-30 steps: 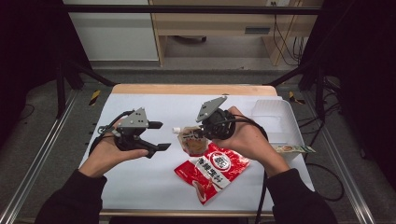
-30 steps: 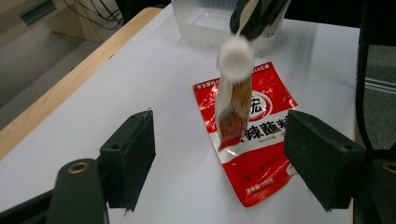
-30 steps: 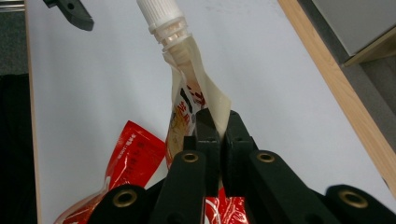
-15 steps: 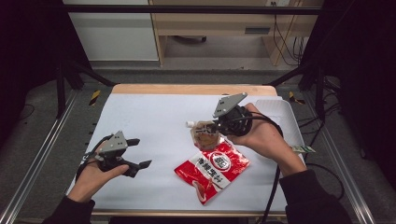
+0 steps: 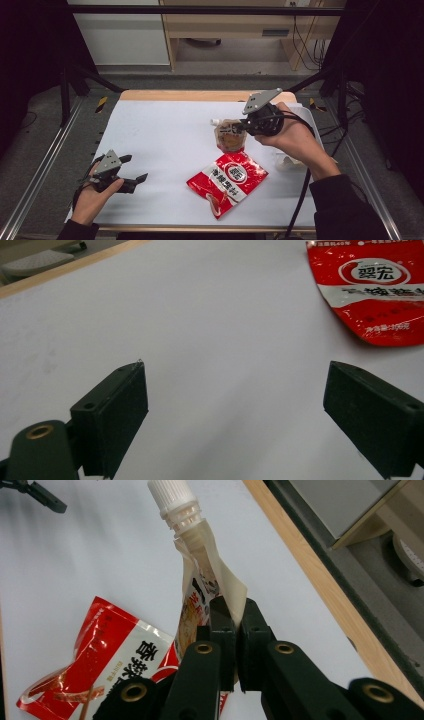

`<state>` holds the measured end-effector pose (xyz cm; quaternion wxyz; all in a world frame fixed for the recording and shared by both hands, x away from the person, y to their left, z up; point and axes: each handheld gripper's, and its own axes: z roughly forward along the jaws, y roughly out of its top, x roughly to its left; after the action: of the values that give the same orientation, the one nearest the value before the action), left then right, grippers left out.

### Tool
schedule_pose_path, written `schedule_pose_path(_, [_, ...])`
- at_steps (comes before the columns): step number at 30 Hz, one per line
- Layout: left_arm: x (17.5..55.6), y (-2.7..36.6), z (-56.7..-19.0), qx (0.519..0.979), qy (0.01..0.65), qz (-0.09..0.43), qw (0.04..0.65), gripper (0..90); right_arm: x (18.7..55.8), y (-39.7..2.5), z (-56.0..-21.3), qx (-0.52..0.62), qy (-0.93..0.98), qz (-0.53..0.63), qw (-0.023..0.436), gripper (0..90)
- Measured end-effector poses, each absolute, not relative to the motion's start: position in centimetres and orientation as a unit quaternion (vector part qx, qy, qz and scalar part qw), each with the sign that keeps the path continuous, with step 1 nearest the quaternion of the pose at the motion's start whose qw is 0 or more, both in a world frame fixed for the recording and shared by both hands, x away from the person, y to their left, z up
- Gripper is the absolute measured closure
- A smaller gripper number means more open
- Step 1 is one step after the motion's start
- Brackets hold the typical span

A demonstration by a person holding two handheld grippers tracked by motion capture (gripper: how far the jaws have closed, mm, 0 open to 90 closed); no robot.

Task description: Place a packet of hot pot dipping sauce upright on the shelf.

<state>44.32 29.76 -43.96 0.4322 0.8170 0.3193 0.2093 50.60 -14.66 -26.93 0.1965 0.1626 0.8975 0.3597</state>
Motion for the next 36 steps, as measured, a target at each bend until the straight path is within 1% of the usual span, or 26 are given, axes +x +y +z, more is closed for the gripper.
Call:
schedule_pose_path(3, [43.9,29.8,-44.5,0.823,0.321,0.207,0.421,10.5,51.1,-15.6,-26.4,0.162,0.896,0.360,0.204,88.2])
schedule_pose_path(10, [43.3,29.8,-44.8,0.821,0.326,0.207,0.421,10.6,52.2,-17.4,-26.2,0.169,0.893,0.362,0.205,88.2])
schedule_pose_path(20, [43.3,29.8,-44.8,0.819,0.327,0.207,0.424,10.5,53.0,-21.2,-26.1,0.194,0.881,0.369,0.224,88.2])
schedule_pose_path(24, [43.4,29.8,-44.8,0.818,0.331,0.205,0.424,10.5,53.1,-23.1,-26.5,0.210,0.876,0.370,0.226,88.3])
schedule_pose_path(36, [43.5,29.7,-44.9,0.818,0.331,0.206,0.423,10.4,52.7,-26.6,-28.0,0.227,0.879,0.359,0.216,88.2])
